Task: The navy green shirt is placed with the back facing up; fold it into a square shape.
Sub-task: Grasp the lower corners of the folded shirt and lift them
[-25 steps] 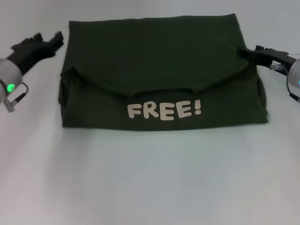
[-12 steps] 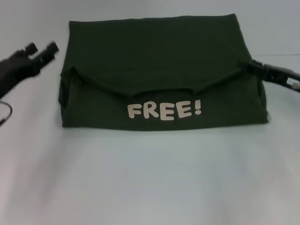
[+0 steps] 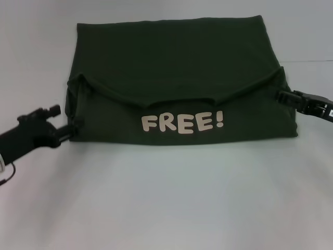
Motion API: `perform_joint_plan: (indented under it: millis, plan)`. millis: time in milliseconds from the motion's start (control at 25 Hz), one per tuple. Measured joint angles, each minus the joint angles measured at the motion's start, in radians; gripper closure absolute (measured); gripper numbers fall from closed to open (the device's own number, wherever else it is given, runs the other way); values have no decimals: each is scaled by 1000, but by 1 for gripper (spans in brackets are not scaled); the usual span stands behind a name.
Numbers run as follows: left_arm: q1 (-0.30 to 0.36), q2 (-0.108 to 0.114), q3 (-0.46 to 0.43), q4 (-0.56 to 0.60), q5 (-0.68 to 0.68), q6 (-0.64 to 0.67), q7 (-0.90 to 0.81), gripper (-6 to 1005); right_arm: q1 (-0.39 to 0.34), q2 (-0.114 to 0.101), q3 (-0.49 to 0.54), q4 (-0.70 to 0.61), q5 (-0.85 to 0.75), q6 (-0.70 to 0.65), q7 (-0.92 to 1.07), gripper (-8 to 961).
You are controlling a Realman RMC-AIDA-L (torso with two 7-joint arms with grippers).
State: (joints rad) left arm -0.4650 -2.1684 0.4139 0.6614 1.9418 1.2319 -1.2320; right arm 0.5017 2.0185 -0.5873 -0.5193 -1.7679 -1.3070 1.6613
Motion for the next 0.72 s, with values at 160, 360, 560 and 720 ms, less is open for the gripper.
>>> perform_joint_plan:
  millis: [160, 360, 560, 720]
  plan:
    - [5, -2, 1, -18, 45, -41, 54, 246, -2, 0, 3, 1, -1, 3, 7, 298]
    - [1, -4, 6, -57, 95, -119, 111, 247, -1, 2, 3, 9, -3, 16, 16, 298]
    - [-16, -1, 41, -85, 106, -186, 128, 246, -2, 9, 4, 11, 1, 30, 17, 298]
    - [-35, -1, 66, -104, 106, -234, 130, 246, -2, 11, 4, 13, 1, 34, 17, 299]
